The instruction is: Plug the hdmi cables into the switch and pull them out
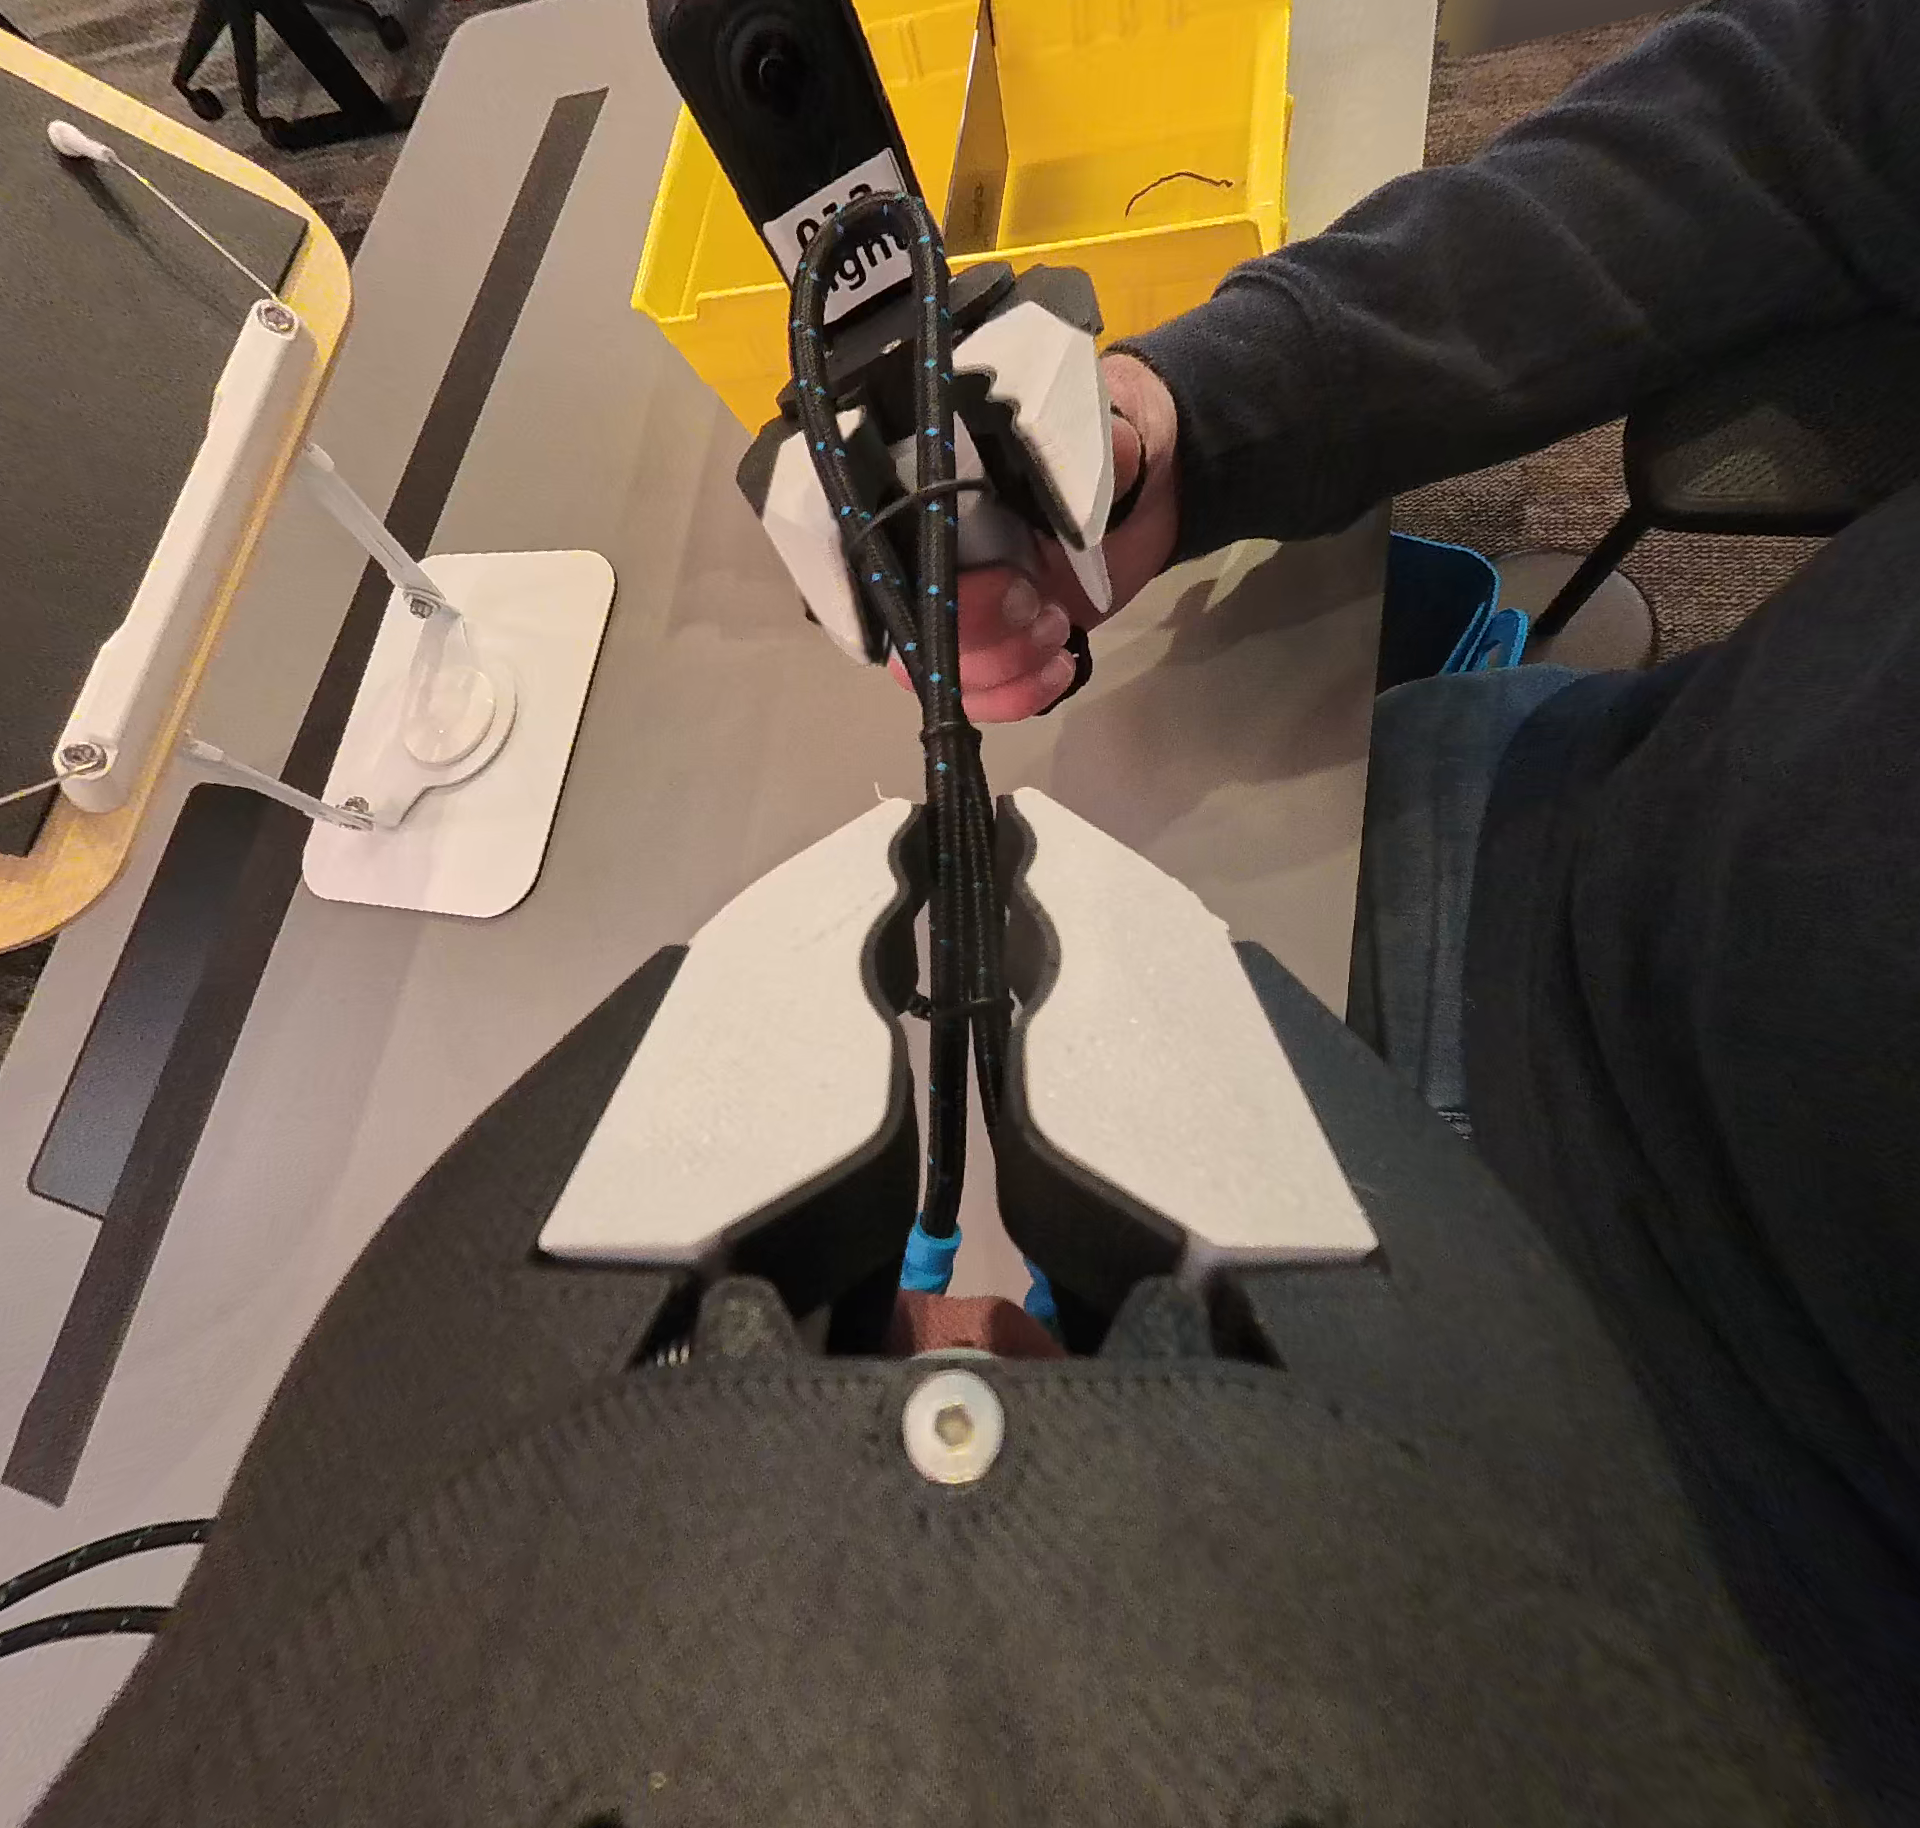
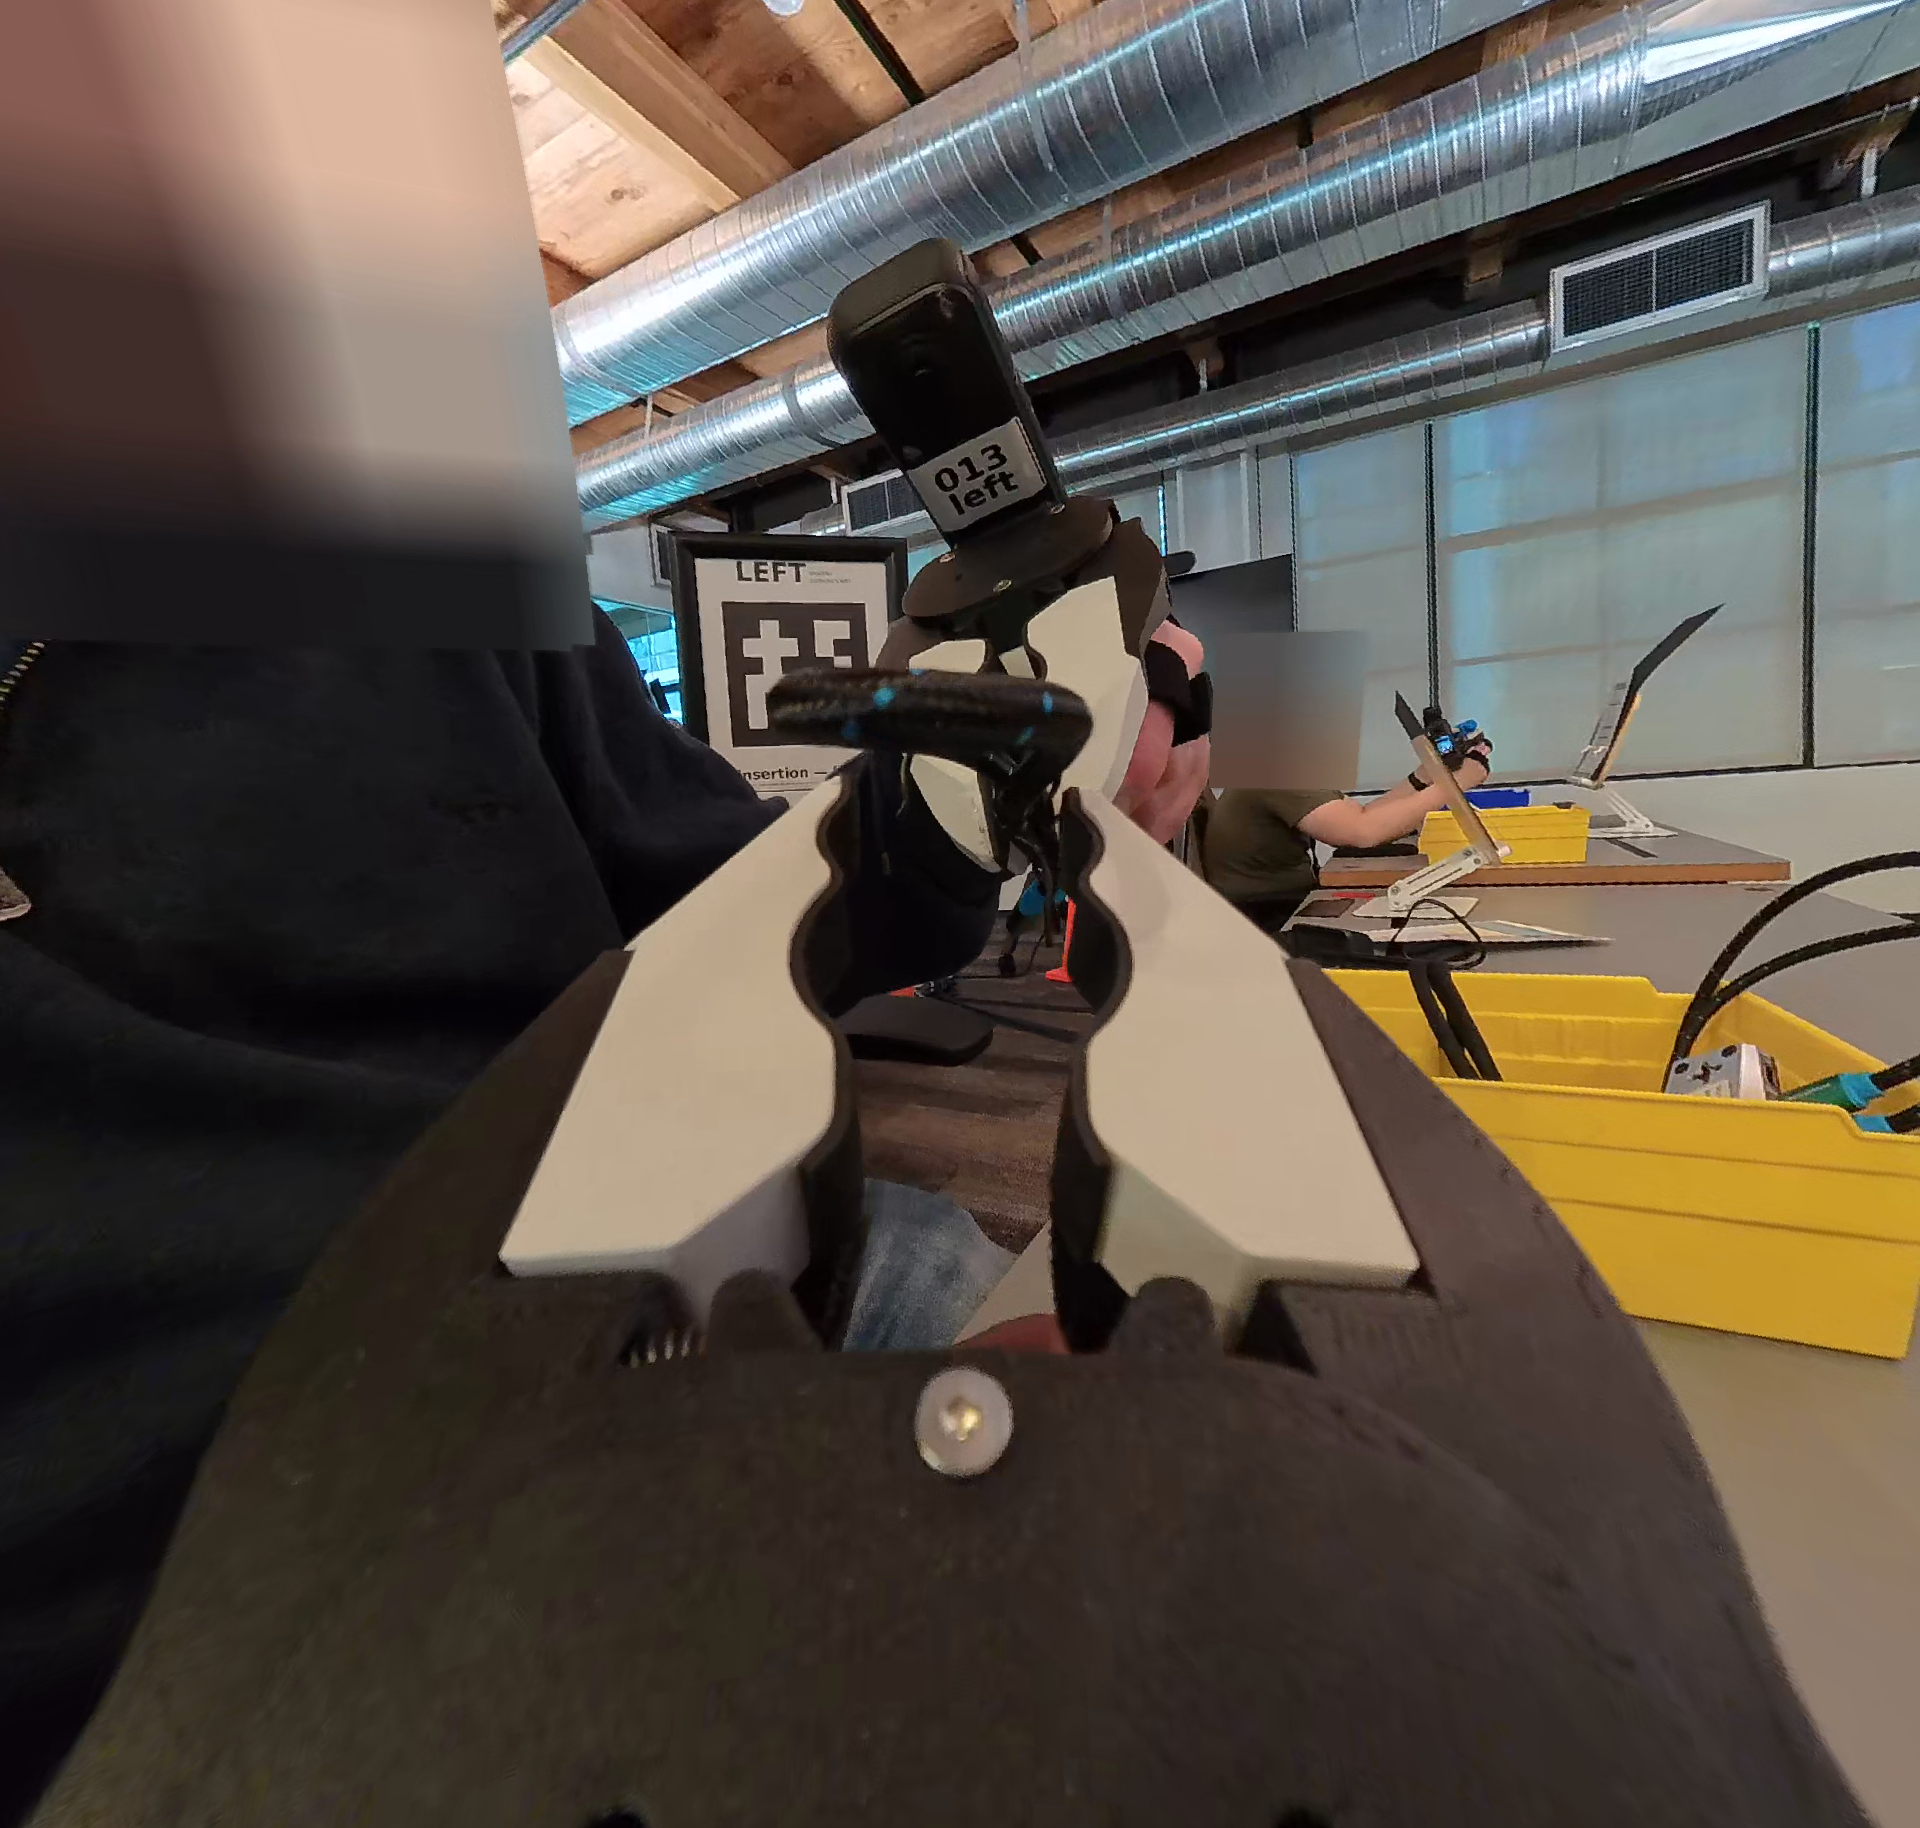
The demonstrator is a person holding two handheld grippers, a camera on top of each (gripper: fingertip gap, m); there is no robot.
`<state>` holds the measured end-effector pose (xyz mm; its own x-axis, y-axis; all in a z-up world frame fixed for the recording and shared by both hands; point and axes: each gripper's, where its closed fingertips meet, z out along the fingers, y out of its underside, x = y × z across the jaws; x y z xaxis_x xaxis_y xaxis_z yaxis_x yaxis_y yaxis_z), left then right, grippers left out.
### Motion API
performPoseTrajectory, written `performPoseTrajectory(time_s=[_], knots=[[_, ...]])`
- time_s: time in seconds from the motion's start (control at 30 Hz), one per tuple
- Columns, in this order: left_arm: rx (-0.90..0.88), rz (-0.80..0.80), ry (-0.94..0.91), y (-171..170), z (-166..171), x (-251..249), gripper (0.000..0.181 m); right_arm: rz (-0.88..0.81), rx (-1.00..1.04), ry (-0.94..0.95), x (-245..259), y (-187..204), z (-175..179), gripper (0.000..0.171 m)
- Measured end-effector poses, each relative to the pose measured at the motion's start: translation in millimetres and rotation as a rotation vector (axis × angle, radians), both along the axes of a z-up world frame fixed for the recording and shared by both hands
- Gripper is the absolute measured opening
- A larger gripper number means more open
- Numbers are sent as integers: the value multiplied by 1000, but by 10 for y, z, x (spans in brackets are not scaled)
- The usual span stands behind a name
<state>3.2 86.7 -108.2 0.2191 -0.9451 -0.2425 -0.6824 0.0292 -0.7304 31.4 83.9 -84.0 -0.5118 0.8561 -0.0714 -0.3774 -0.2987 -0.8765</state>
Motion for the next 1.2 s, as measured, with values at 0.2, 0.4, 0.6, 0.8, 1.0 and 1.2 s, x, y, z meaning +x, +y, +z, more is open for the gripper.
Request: performPoseTrajectory(time_s=[0.2, 0.4, 0.6, 0.8, 1.0, 1.2], knots=[[5, -4, -3, -13, 25, 4, 11, 7, 5, 3, 3, -29, 28, 33], [13, -5, 9, -14, 43, 0, 11, 20, 5, 4, -2, -41, 34, 34], [24, -4, 5, 0, 60, 8, 11, 26, 0, -9, 4, -64, -5, 45], [28, -15, 13, -20, 55, 18, 11, 17, -3, 7, 45, -34, 47, 60], [35, -21, 19, -31, 71, 32, 11, 51, 10, 15, 62, -48, 86, 49], [38, -28, 21, -37, 74, 49, 11, 71, 18, 22, 72, -81, 86, 34]])
